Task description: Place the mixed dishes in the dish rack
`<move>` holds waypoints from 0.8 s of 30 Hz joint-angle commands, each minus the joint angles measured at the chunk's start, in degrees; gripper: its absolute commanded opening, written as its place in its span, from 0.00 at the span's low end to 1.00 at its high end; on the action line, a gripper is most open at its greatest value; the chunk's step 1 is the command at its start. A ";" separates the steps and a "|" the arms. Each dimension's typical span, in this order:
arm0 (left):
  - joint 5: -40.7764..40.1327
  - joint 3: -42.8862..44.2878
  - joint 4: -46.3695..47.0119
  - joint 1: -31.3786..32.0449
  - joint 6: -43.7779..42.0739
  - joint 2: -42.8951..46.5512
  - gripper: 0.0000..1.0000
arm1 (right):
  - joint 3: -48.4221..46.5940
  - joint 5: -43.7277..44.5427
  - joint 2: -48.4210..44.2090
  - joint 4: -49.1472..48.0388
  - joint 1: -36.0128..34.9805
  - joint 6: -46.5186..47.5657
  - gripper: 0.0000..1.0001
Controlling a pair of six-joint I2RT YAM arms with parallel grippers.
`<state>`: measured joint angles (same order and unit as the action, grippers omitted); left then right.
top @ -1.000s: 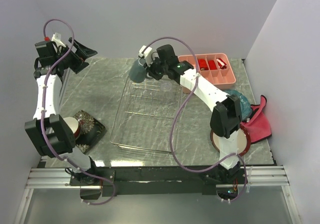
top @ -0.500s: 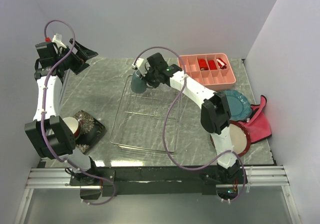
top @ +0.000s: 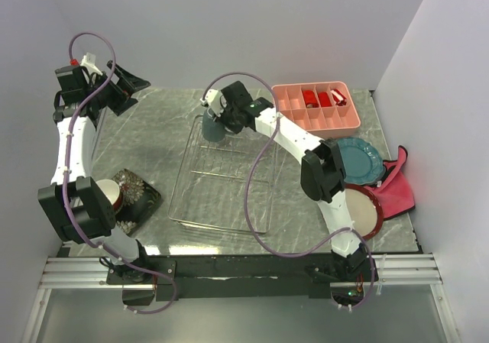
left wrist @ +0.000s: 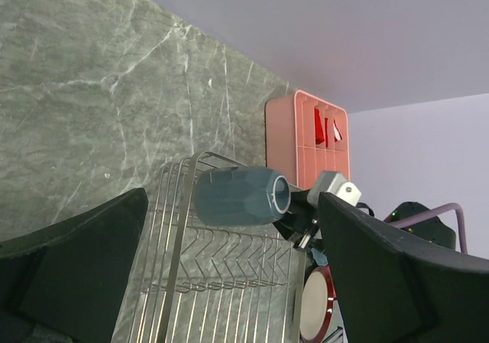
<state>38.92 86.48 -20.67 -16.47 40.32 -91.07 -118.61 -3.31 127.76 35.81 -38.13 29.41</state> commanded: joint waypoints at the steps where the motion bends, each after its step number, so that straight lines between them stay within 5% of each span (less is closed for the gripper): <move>1: 1.07 0.09 2.21 -0.14 0.55 0.80 0.99 | -3.65 1.20 -0.59 -2.42 -0.72 0.91 0.00; 14: 0.99 -0.08 2.56 -0.05 1.08 0.36 0.99 | -4.17 4.37 3.28 1.19 -2.12 1.88 0.01; 19: 0.81 -0.43 2.65 -0.05 1.08 0.63 1.00 | -5.23 6.03 3.72 2.68 -2.56 1.62 0.45; 24: 1.25 -0.26 2.91 -0.05 1.43 0.54 1.00 | -3.92 6.21 1.44 5.23 -2.74 1.09 0.65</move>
<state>39.16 86.46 -20.38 -16.47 41.23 -91.07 -121.01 2.42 131.59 39.22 -40.10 31.33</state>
